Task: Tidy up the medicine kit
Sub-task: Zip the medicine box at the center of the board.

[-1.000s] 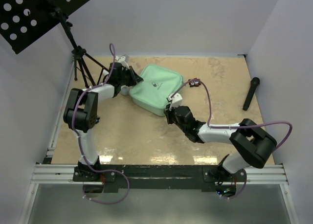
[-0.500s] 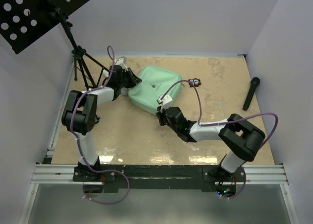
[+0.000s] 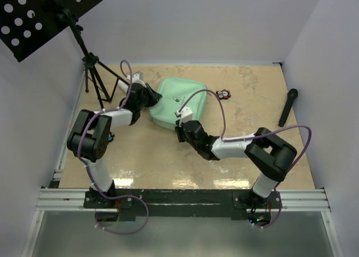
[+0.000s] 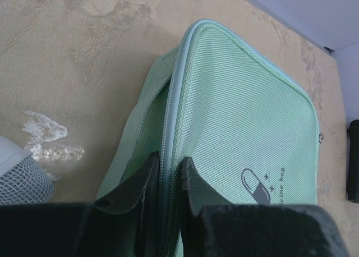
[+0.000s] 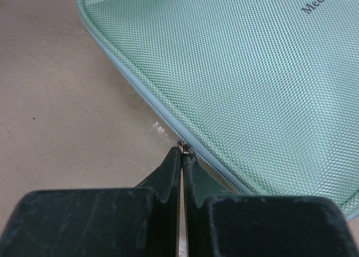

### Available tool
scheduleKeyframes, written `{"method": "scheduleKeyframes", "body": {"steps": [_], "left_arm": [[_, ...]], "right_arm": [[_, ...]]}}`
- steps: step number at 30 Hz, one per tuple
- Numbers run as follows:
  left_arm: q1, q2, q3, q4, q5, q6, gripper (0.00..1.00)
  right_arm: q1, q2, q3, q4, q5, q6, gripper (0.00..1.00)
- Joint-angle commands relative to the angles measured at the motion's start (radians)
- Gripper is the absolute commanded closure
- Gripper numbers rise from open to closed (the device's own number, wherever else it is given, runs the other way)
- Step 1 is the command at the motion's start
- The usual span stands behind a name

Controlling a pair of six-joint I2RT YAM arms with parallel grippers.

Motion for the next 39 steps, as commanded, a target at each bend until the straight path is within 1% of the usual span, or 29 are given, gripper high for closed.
{"method": "scheduleKeyframes", "body": {"steps": [1,6,14,19,21,22,25,27,30,33,39], "left_arm": [[-0.075,-0.054,-0.047,0.083,-0.052,-0.123,1.0],[-0.125,-0.084,-0.082,0.112,-0.04,-0.16,1.0],[-0.23,-0.073,-0.082,0.143,-0.035,-0.188,1.0],[-0.245,-0.068,-0.069,0.14,-0.043,-0.18,1.0],[-0.241,-0.08,-0.059,0.114,-0.063,-0.157,1.0],[-0.235,-0.085,-0.053,0.096,-0.067,-0.146,0.98],[-0.192,-0.1,-0.033,0.062,-0.055,-0.119,0.72],[-0.161,-0.108,-0.023,0.037,-0.043,-0.111,0.59],[-0.117,-0.13,-0.016,0.016,-0.023,-0.09,0.45],[-0.077,-0.15,-0.004,-0.006,-0.005,-0.061,0.39],[0.0,-0.105,0.033,-0.024,0.093,-0.063,0.33]], "right_arm": [[0.039,-0.041,0.034,0.029,0.001,0.026,1.0],[0.021,-0.082,-0.013,0.017,0.026,0.028,1.0],[0.021,-0.086,-0.024,0.032,-0.022,0.039,1.0],[0.022,-0.089,-0.023,0.028,-0.023,0.04,1.0],[0.022,-0.111,-0.038,0.022,-0.025,0.036,1.0],[0.021,-0.124,-0.046,0.02,-0.019,0.031,1.0],[0.021,-0.161,-0.066,0.005,-0.015,0.028,1.0],[0.021,-0.182,-0.082,-0.001,-0.019,0.028,1.0],[0.021,-0.207,-0.098,-0.015,-0.017,0.025,1.0],[0.018,-0.245,-0.118,-0.037,-0.003,0.019,1.0],[-0.021,-0.317,-0.147,-0.063,-0.04,0.085,1.0]]}}
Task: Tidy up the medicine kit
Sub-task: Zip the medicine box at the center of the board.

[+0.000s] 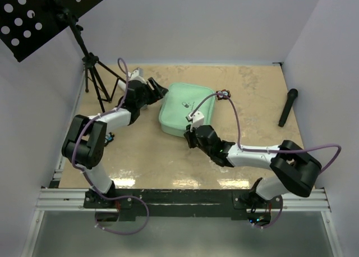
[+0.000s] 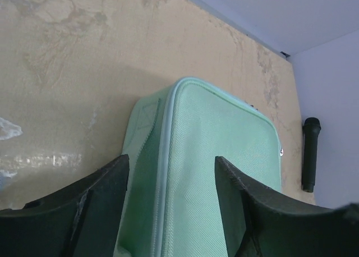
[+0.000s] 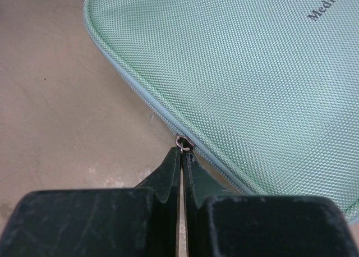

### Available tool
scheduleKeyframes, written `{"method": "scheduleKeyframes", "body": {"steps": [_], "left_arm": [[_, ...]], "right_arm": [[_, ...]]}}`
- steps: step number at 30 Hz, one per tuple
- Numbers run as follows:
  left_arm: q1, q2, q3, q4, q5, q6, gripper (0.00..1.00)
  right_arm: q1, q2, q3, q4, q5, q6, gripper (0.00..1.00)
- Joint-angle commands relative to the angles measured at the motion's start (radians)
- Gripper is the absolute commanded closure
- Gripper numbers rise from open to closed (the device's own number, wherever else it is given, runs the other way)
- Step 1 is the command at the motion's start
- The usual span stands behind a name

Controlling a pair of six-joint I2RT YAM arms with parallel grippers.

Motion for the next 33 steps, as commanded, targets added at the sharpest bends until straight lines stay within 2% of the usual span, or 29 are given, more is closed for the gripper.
{"method": "scheduleKeyframes", "body": {"steps": [1,6,11,18,26,28,33], "left_arm": [[0.055,0.002,0.052,0.016,0.096,0.008,0.32],[0.091,0.084,0.139,0.045,0.151,0.026,0.27],[0.108,0.243,0.326,0.049,0.248,0.042,0.29],[0.109,0.371,0.47,0.019,0.309,0.072,0.28],[0.102,0.556,0.611,0.176,0.568,-0.002,0.26],[0.092,0.581,0.628,0.179,0.62,-0.003,0.3],[0.083,0.588,0.589,0.248,0.731,0.01,0.51]], "right_arm": [[-0.024,-0.073,0.003,0.052,-0.04,0.07,1.0],[-0.025,-0.087,-0.018,0.034,-0.041,0.135,1.0],[-0.025,-0.112,-0.049,0.024,-0.024,0.19,1.0],[-0.025,-0.156,-0.083,0.015,-0.021,0.218,1.0],[-0.025,-0.152,-0.081,0.023,-0.035,0.233,1.0],[-0.025,-0.156,-0.08,0.024,-0.03,0.233,1.0],[-0.025,-0.144,-0.068,0.032,-0.03,0.231,1.0]]}}
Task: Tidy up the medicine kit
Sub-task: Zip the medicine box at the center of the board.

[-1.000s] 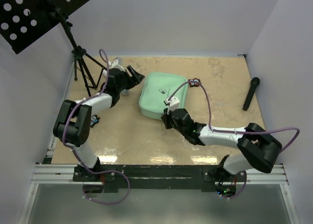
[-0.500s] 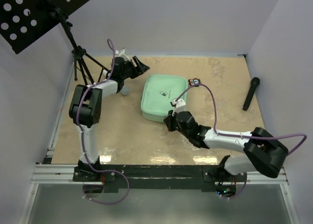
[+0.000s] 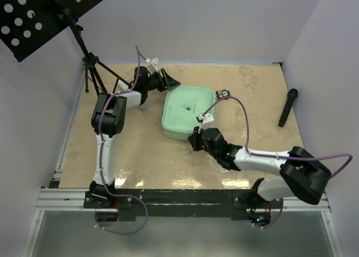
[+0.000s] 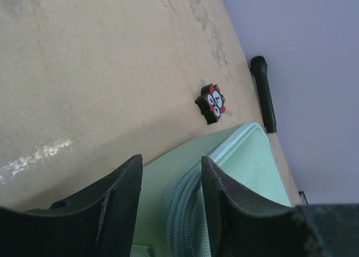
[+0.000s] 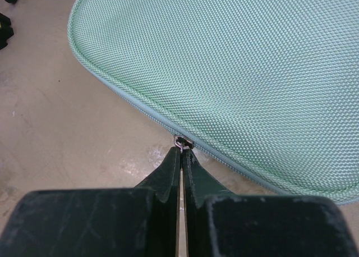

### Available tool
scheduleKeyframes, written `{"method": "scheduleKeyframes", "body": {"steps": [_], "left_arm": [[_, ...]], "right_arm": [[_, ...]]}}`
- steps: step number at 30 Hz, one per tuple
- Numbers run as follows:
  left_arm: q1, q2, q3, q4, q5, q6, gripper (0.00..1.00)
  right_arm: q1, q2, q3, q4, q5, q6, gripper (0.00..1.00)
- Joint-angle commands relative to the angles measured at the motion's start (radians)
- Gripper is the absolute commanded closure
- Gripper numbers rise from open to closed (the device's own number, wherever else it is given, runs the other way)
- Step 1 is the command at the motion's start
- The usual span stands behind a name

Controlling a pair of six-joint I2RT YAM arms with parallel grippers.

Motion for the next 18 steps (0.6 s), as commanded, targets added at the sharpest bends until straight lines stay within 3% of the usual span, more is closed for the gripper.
{"method": "scheduleKeyframes", "body": {"steps": [1,4,10,14,18], "left_arm": [[-0.013,0.002,0.001,0.159,0.186,-0.02,0.54],[-0.011,0.028,-0.037,0.355,0.304,-0.135,0.63],[-0.005,0.099,-0.135,0.979,0.421,-0.55,0.85],[0.013,0.067,-0.253,1.099,0.402,-0.605,1.0],[0.041,-0.036,-0.408,1.051,0.336,-0.484,1.0]], "right_arm": [[-0.001,-0.025,0.023,0.089,-0.005,0.022,1.0],[-0.001,-0.022,0.024,0.096,0.01,0.015,1.0],[-0.007,-0.021,0.012,0.168,0.055,-0.044,1.0],[-0.041,-0.012,0.017,0.194,0.058,-0.075,1.0],[-0.085,0.004,0.026,0.219,0.041,-0.1,1.0]]}}
